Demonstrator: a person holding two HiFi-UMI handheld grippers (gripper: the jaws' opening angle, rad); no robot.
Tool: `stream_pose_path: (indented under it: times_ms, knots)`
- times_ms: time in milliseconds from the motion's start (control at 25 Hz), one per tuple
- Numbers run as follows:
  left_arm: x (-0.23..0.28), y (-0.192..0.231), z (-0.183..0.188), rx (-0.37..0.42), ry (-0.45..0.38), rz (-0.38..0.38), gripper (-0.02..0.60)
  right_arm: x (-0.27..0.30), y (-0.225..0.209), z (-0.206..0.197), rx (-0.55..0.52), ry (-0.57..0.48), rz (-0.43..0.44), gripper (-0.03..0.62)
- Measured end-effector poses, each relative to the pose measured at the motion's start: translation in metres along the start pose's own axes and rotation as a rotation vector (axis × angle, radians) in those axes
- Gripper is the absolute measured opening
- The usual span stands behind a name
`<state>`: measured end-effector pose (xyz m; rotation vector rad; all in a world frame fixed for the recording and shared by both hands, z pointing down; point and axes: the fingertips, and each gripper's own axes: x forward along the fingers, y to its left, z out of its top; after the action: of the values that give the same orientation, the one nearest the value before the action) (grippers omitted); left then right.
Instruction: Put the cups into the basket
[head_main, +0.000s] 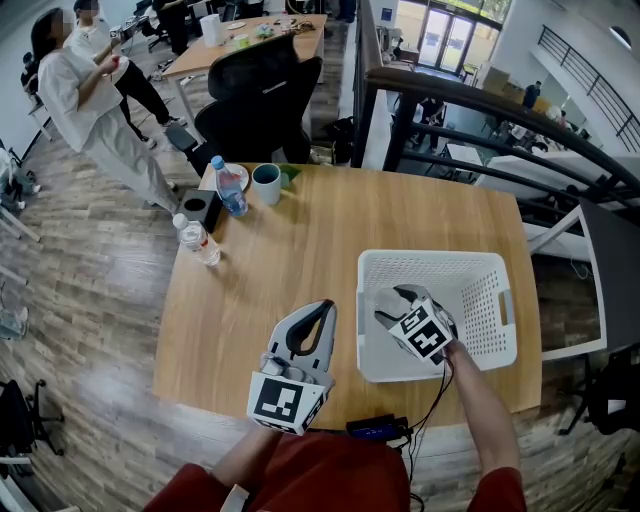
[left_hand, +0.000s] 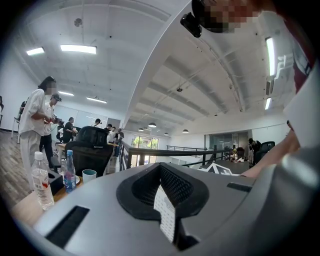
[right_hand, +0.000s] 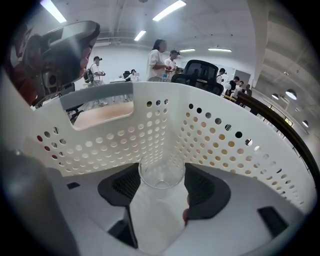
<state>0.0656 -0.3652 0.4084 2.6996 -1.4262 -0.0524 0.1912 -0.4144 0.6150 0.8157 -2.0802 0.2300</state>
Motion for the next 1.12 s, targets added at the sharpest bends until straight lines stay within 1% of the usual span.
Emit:
stream_pose_path:
  times_ms: [160, 280, 520, 680, 1120]
  knots:
    - [0.0, 0.0, 0.0, -0.001, 0.001, 0.002, 0.006, -0.002, -0.001, -0.001, 0.006, 0.017, 0.013, 0.278]
    - [0.001, 0.0, -0.001, -0.001, -0.002, -0.001, 0.006, -0.002, -0.003, -0.011, 0.008, 0.045, 0.018, 0.278]
    - [0.003, -0.003, -0.003, -0.002, 0.007, -0.007, 0.006, -0.002, -0.007, -0.012, 0.014, 0.027, 0.01, 0.278]
    - [0.004, -0.005, -0.003, -0.003, 0.002, -0.012, 0.006, -0.001, -0.008, -0.016, 0.012, 0.035, 0.008, 0.278]
    - [0.003, -0.003, -0.007, -0.005, 0.009, -0.008, 0.006, -0.005, -0.008, -0.008, 0.016, 0.02, 0.005, 0.278]
